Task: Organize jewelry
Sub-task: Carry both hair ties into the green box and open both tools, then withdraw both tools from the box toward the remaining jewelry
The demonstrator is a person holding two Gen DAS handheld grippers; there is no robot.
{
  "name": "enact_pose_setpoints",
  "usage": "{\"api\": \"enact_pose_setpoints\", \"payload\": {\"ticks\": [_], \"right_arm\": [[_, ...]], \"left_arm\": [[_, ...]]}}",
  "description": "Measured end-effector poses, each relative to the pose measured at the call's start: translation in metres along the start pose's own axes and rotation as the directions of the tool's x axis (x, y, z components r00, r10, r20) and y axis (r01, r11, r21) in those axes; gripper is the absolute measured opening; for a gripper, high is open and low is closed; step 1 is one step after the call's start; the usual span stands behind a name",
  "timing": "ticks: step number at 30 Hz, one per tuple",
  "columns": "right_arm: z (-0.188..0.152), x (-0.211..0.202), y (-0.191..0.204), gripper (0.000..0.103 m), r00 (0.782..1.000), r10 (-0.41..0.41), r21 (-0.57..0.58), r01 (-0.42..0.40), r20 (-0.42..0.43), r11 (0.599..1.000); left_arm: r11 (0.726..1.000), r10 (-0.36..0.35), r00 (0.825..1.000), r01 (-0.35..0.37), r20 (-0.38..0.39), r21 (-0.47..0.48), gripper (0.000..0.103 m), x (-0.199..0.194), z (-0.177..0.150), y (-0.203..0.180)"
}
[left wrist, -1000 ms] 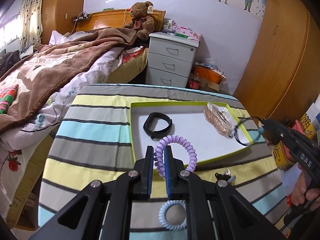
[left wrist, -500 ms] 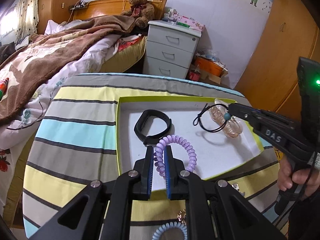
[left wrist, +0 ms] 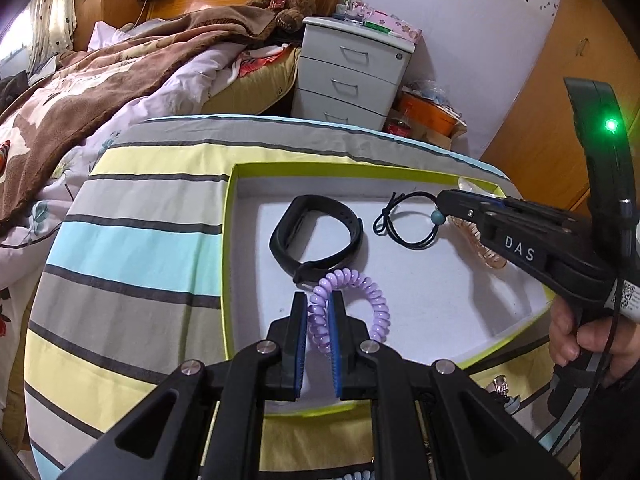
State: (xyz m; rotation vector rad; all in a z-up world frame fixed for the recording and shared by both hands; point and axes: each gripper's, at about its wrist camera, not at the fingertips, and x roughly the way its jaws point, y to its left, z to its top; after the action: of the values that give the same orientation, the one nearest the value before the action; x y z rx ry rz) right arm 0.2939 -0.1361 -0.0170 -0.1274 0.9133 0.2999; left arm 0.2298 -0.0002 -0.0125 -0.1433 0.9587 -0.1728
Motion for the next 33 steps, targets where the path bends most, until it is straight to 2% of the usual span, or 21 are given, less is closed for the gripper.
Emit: {"api": "enact_pose_setpoints", "payload": {"ticks": [13,17,29,31,33], "right_arm": [[0.002,0.005,0.001,0.005,1.000,-0.024,-0.011,0.024,-0.002,1.000],[0.002,0.005,0.001,0.006,1.000,-0.024,-0.007,0.024,0.000,1.000],[0.001,-0.011,-0.002,0.015,0.999,-0.023,0.014,0.022,0.028,1.000],[0.000,-0.016,0.000,0.016,0.999,-0.022,0.011,0.022,0.040,1.000],[-0.002,-0.024,0.001,0.016,0.998,-0.022,0.014,0.022,0.053,1.000]], "left_arm": [[1.000,0.007,1.000,-0.008,-0.016,-0.015,0.013,0.004,-0.002,0.002],[1.000,0.005,1.000,-0.005,-0.014,-0.017,0.020,0.004,-0.001,0.002],[1.000,0.015,1.000,-0.015,-0.002,-0.016,0.043,-0.005,-0.002,0.000],[1.000,0.019,1.000,-0.019,0.001,-0.015,0.044,-0.008,-0.002,0.000],[0.999,0.034,0.999,-0.034,0.015,-0.002,0.051,-0.014,-0.003,-0.004]]}}
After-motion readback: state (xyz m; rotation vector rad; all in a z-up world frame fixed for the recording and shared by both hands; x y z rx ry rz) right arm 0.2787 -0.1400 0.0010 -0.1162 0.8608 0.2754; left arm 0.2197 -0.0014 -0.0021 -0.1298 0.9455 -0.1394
